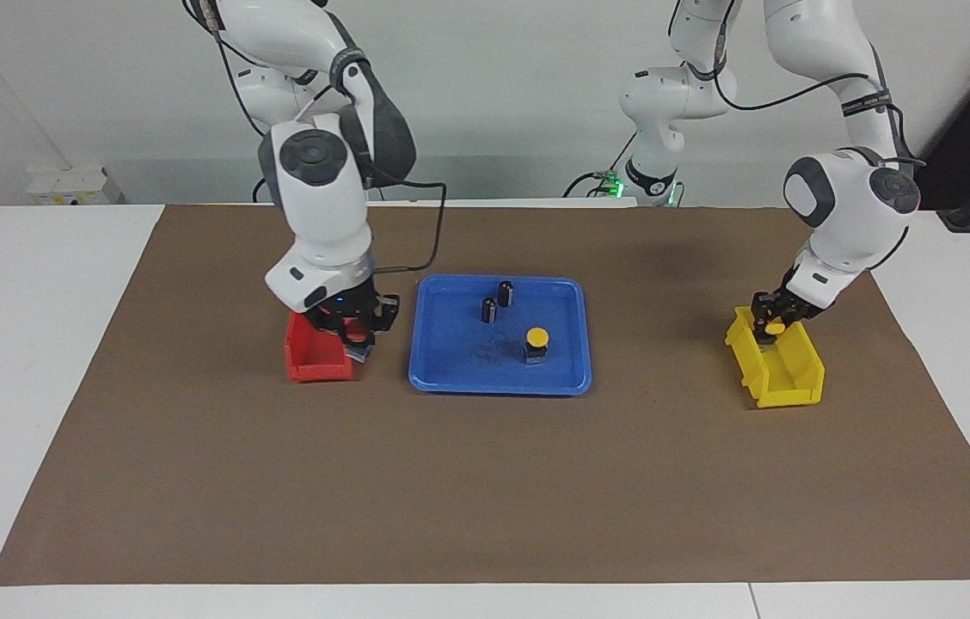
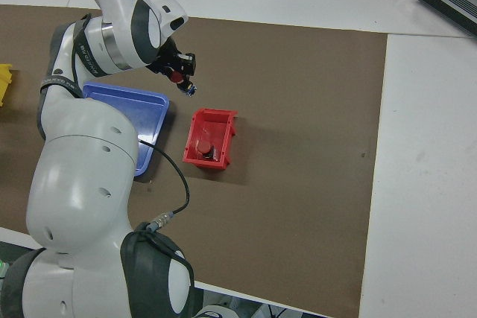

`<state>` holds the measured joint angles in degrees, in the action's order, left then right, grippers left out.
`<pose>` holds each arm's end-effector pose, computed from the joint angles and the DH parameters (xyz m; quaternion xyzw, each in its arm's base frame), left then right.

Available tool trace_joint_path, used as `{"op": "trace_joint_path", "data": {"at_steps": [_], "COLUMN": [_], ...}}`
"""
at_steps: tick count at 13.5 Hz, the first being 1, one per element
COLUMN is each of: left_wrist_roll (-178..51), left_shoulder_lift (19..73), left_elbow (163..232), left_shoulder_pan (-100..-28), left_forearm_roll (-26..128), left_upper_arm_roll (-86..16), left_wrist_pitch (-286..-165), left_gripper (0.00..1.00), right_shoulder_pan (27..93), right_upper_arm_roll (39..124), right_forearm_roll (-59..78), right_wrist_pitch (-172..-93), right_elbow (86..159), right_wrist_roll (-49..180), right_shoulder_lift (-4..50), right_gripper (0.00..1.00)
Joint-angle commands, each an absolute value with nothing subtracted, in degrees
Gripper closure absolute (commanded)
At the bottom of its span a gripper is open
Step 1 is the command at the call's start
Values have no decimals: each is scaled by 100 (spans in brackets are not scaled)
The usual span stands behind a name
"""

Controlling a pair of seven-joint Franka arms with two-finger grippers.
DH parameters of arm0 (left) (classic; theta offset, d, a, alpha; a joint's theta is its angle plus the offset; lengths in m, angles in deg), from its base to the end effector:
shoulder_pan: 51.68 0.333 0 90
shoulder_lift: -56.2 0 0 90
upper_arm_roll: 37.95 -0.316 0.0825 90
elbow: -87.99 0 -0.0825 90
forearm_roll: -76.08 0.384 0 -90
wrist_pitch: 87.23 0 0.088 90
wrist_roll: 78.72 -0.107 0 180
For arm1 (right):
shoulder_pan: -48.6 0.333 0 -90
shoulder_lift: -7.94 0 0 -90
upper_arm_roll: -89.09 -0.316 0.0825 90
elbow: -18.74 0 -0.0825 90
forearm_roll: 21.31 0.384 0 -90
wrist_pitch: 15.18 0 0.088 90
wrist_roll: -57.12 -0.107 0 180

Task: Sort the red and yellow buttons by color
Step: 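Carry the red button into the red bin and open the right gripper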

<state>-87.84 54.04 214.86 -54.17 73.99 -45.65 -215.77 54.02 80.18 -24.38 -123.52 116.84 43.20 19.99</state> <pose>0.5296 0.0470 0.3604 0.9997 -0.0227 -0.0026 0.0121 0.6031 0.1435 0.4617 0.9998 0.0109 -0.0118 0.0124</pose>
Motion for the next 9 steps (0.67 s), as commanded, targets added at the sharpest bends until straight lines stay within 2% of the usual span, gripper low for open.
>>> {"op": "trace_joint_path", "data": {"at_steps": [1, 3, 4, 5, 7, 9], "left_wrist_roll": [-8795, -8786, -8777, -8716, -7510, -5893], "left_shoulder_lift": [5453, 5400, 5374, 5339, 5374, 5348], "left_elbow": [21403, 20869, 20544, 20201, 20058, 19830], "left_shoulder_pan": [-5379, -5414, -5440, -5589, -6280, -7308], "left_forearm_roll": [7511, 7511, 7511, 7520, 7625, 7793], "left_upper_arm_roll": [-4533, -4534, -4525, -4516, -4507, -4481], "left_wrist_pitch": [-21591, -20935, -20522, -20135, -19999, -19999], "left_gripper": [26, 26, 18, 6, 2, 0], "right_shoulder_pan": [5003, 4887, 4887, 4843, 4720, 4720], "right_upper_arm_roll": [7933, 7942, 7942, 7942, 7933, 7933], "right_forearm_roll": [-2184, -1974, -1973, -1973, -1965, -1964], "right_wrist_pitch": [-12784, -13127, -13242, -13400, -13734, -14128], "right_elbow": [12454, 13016, 13210, 13438, 13782, 14124], "right_wrist_roll": [4885, 5053, 5071, 5210, 5378, 5387], "right_shoulder_lift": [1639, 1437, 1366, 1287, 1199, 1111], "right_gripper": [79, 79, 79, 79, 78, 78]}}
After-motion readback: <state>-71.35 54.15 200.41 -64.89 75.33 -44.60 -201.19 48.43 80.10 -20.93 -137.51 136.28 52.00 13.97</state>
